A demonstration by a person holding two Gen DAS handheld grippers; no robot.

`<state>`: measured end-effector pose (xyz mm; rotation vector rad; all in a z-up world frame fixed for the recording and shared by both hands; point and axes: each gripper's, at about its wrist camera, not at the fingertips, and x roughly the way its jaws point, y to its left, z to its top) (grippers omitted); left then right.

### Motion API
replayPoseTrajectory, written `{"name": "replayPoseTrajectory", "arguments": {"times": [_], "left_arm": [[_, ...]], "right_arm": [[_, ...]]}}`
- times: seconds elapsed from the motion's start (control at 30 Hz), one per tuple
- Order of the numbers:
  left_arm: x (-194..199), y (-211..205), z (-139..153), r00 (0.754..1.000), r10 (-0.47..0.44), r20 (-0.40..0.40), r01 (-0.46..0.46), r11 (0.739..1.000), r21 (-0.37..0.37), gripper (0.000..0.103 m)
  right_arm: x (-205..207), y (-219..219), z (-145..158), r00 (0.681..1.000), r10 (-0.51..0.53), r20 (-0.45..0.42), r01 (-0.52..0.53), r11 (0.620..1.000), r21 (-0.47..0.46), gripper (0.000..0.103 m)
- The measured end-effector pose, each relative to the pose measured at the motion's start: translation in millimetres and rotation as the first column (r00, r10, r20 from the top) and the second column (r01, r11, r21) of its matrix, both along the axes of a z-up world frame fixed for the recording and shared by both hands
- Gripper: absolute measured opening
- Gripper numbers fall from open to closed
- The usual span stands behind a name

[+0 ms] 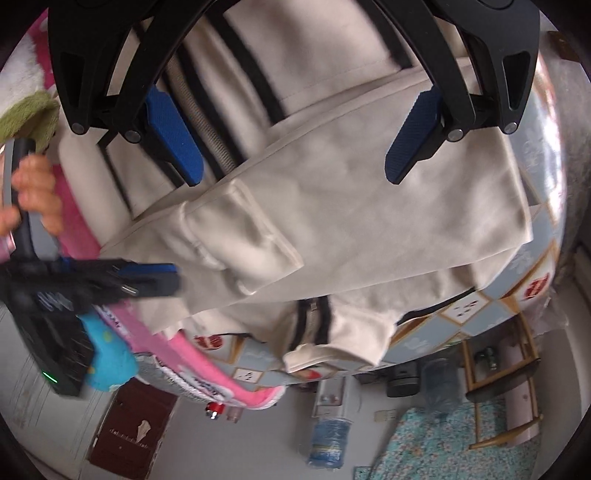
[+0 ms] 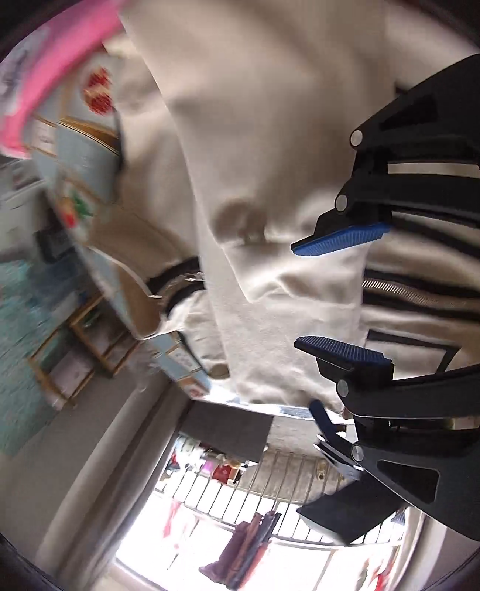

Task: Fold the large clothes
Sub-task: 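Fold the sleeve across the jacket body with the right gripper while the left gripper grasps the cuff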

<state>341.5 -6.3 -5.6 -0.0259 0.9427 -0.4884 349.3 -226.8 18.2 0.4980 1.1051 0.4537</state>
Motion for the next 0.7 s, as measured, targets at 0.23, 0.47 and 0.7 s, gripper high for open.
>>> {"name": "replayPoseTrajectory", "arguments": {"times": [0.23, 0.47, 0.7], "left_arm": [[42.1, -38.5, -19.9, 0.990, 0.015, -0.137, -0.026, 0.996, -0.080, 0.062], [73.7, -57.8, -46.8, 0.962, 0.136, -0.236, -0.142, 0.990, -0.010, 0.032], [70.6, -56.5, -21.2, 0.979, 0.131, -0.157, -0.133, 0.991, -0.004, 0.003]], "right_arm": [[-68.5, -49.8, -4.2, 0.998, -0.001, 0.062, 0.015, 0.976, -0.218, 0.026], [-94.9, -68.8, -49.5, 1.000, -0.026, 0.014, 0.029, 0.946, -0.323, 0.014], [-97.4, -70.4, -56.7, 0.999, -0.015, 0.041, 0.029, 0.930, -0.368, 0.012]]}}
